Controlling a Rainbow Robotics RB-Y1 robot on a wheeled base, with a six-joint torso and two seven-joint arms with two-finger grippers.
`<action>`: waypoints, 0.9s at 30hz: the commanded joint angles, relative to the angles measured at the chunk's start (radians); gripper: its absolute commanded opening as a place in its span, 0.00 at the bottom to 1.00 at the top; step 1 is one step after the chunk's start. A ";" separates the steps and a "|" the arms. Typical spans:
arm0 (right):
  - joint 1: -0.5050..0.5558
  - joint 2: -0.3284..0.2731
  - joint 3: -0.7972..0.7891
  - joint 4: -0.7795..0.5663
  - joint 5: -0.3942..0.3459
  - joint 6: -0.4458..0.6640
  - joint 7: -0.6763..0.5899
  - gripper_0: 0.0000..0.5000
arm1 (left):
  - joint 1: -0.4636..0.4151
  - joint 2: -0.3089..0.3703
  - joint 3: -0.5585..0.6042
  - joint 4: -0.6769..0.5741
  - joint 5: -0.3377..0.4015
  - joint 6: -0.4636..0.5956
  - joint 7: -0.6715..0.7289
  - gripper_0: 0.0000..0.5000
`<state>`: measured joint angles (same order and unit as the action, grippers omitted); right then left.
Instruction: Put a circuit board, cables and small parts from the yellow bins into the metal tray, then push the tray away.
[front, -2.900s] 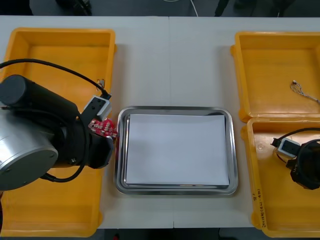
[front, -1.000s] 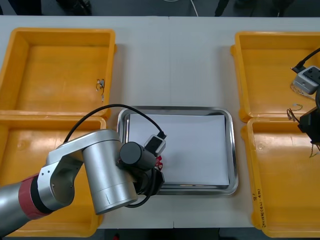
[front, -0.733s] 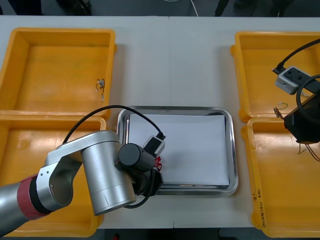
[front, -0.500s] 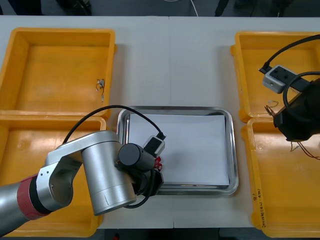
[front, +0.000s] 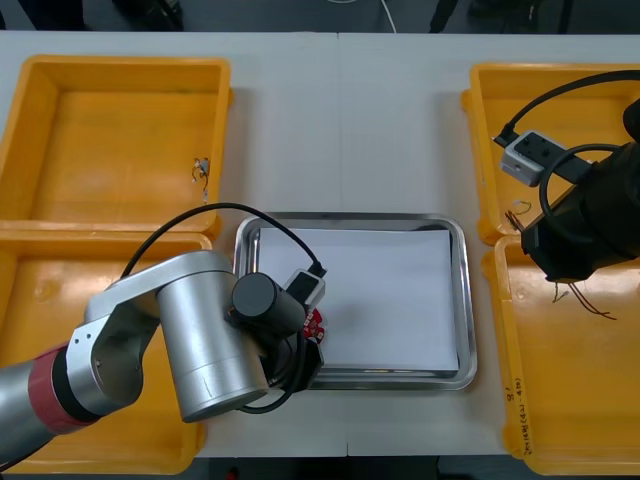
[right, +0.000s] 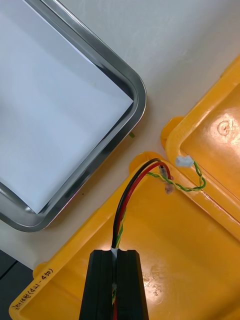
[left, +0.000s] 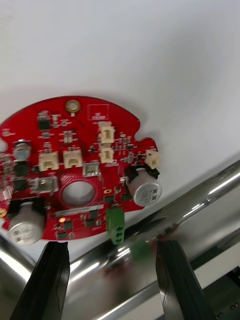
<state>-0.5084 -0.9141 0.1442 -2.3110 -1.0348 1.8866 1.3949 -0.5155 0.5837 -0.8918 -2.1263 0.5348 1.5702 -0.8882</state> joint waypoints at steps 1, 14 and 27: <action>-0.029 0.023 0.008 -0.019 0.001 0.016 -0.017 0.00 | -0.035 -0.041 0.122 -0.073 0.025 0.103 0.086 1.00; -0.033 0.038 0.029 -0.019 -0.008 0.020 0.006 0.00 | -0.124 -0.070 0.387 -0.083 0.134 0.297 0.064 1.00; -0.176 0.115 0.295 -0.022 0.084 -0.070 0.078 0.00 | -0.167 0.065 0.633 -0.077 0.240 0.350 0.037 1.00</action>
<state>-0.6133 -0.8457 0.3734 -2.3116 -0.9711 1.8310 1.4186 -0.6409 0.5834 -0.3206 -2.1695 0.7483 1.9128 -0.8882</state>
